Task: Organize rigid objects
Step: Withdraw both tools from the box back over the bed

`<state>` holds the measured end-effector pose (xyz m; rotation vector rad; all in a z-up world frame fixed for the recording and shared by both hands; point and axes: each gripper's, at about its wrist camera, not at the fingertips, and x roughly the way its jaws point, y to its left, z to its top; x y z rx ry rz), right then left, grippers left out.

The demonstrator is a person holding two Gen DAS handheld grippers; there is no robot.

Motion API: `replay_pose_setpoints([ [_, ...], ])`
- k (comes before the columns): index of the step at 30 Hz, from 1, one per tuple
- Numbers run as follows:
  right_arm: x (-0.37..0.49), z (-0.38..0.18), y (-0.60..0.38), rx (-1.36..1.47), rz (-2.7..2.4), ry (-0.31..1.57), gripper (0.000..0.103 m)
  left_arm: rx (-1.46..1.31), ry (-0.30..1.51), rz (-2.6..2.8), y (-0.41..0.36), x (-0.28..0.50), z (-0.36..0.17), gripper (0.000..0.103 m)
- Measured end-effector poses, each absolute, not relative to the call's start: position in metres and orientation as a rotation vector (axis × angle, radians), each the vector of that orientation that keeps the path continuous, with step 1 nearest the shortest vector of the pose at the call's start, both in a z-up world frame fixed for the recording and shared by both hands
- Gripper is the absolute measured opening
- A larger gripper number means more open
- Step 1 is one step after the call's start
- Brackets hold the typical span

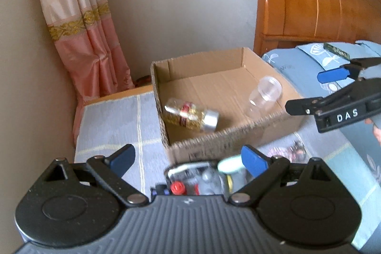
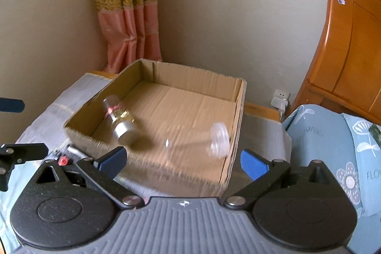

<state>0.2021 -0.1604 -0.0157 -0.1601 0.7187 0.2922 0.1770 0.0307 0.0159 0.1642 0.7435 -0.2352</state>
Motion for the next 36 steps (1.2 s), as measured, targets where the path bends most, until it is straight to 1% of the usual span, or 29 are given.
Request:
replay_pose_setpoints([
  [6,0.156,-0.035,-0.169,-0.120,0.308,0.726,0.103,0.152,0.764,-0.218,0.028,0.138,0.000,0.096],
  [10,0.128,-0.055,-0.174,-0.095,0.339,0.770,0.103,0.138,0.777,-0.167,0.035,0.116,-0.013,0.096],
  [13,0.110,-0.072,-0.168,-0.121,0.385,0.829,0.103,0.130,0.761,-0.117,0.042,0.099,-0.018,0.096],
  [16,0.097,-0.084,-0.161,-0.161,0.407,0.841,0.103,0.129,0.749,-0.055,0.048,0.085,-0.021,0.096],
  [21,0.094,-0.107,-0.141,-0.250,0.393,0.841,0.103,0.064,0.766,-0.057,0.058,0.076,-0.022,0.096],
  [27,0.105,-0.129,-0.131,-0.206,0.393,0.864,0.103,0.046,0.760,-0.089,0.058,0.070,-0.020,0.096],
  [36,0.103,-0.130,-0.159,-0.139,0.285,0.803,0.103,0.052,0.772,-0.206,0.035,0.072,-0.029,0.096],
])
